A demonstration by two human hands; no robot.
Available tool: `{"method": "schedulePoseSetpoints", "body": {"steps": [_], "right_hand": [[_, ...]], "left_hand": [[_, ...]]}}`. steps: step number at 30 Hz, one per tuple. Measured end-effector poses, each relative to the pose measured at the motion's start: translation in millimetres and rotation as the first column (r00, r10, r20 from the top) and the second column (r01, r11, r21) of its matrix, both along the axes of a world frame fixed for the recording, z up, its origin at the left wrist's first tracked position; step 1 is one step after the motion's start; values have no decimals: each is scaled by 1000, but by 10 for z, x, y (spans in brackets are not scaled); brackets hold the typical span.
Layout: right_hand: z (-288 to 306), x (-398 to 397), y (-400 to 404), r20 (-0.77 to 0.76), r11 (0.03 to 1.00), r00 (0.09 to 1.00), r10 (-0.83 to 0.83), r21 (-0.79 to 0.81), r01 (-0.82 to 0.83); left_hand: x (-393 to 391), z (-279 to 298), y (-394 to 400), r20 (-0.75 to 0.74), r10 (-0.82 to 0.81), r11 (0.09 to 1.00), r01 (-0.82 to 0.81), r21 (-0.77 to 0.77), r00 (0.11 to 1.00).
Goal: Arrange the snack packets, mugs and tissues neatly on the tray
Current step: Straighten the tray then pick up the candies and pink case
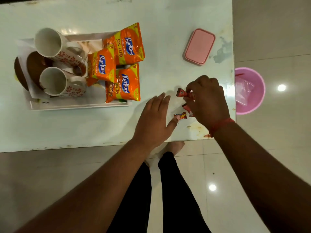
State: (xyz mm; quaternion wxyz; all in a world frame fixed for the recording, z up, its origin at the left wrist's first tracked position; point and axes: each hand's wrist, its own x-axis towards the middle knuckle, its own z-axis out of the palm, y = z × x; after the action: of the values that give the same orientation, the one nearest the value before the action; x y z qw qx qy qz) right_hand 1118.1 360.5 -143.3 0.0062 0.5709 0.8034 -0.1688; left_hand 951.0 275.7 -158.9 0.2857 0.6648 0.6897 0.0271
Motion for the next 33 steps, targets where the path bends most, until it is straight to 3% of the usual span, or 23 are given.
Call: {"method": "schedulePoseSetpoints", "body": {"steps": [6, 12, 20, 26, 29, 33], "right_hand": [[134, 247, -302, -46, 996, 998, -29, -81, 25], [-82, 205, 377, -52, 988, 987, -153, -29, 152], [-400, -105, 1385, 102, 974, 995, -14, -224, 37], [-435, -49, 1172, 149, 992, 983, 107, -78, -96], [-418, 35, 1016, 85, 987, 984, 154, -65, -148], [-319, 110, 865, -123, 989, 981, 147, 41, -143]], "left_hand": [[36, -9, 34, -31, -72, 997, 73, 16, 997], [75, 20, 110, -27, -81, 997, 81, -14, 996], [123, 19, 264, -49, -68, 998, 67, -23, 997], [119, 18, 350, 25, 25, 999, -24, -33, 999], [125, 37, 383, 83, 107, 994, -105, -25, 991], [113, 29, 435, 180, 222, 974, -227, 7, 958]]}}
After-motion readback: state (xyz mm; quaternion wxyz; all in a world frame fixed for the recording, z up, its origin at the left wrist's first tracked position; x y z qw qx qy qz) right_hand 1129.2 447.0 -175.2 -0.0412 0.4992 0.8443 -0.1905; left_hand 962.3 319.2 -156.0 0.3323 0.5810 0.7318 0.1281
